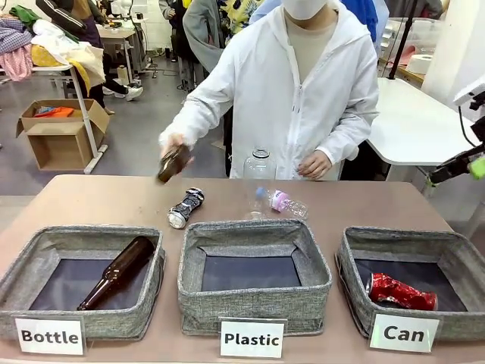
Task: Sort the can waste into the basket.
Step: Pick up the can waste from the table and place it in the right Fabric basket.
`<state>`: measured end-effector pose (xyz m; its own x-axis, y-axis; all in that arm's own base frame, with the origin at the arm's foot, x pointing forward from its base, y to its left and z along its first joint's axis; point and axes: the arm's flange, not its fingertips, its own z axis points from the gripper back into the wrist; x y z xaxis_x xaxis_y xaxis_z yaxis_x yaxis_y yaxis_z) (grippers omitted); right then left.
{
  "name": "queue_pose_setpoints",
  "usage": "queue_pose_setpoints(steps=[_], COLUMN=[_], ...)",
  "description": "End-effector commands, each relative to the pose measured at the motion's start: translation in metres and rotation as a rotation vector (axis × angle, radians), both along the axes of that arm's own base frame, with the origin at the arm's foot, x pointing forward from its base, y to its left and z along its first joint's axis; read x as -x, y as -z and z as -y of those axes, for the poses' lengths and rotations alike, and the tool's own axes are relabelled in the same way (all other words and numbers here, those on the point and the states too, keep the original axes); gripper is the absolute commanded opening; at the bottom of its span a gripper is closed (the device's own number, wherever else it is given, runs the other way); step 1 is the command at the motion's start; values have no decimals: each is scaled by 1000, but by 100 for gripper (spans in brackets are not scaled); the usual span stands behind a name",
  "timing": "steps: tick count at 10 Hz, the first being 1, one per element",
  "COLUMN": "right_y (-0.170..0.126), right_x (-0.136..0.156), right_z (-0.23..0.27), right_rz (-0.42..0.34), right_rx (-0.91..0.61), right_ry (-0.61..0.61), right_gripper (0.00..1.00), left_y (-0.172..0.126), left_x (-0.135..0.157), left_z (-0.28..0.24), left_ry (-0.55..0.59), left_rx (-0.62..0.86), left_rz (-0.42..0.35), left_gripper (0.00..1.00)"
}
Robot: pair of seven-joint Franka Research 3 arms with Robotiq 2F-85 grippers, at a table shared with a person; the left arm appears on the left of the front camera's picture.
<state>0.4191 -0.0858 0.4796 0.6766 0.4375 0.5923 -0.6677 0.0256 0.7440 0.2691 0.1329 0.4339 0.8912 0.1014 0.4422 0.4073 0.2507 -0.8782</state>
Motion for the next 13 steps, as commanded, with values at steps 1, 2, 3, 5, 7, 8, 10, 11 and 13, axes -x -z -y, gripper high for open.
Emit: queue_pose_setpoints(steps=[1,2,3,5,7,8,10,11,13], right_y=[1,0,0,0,0,0,0,0,0], right_x=[-11,0,0,0,0,0,0,0,0], right_z=[-5,0,0,0,0,0,0,0,0], right_rz=[-401,0,0,0,0,0,0,0,0], right_rx=[-469,0,0,0,0,0,0,0,0], right_ry=[738,0,0,0,0,0,0,0,0], right_gripper=[100,100,100,100,100,100,100,100,100], left_y=[0,-36,-77,-118,-116,-109,-104,-106,-101], left_x=[0,7,17,39,49,48,47,46,39], left_z=[0,-23,-58,-109,-129,-133,-132,-126,-87], left_ry=[0,-27,-93,-194,-233,-242,-230,-206,-63], left_rx=[0,145,287,450,428,424,425,409,342], left_rz=[0,64,163,272,275,247,238,240,192], left_gripper=[100,100,100,100,100,100,100,100,100])
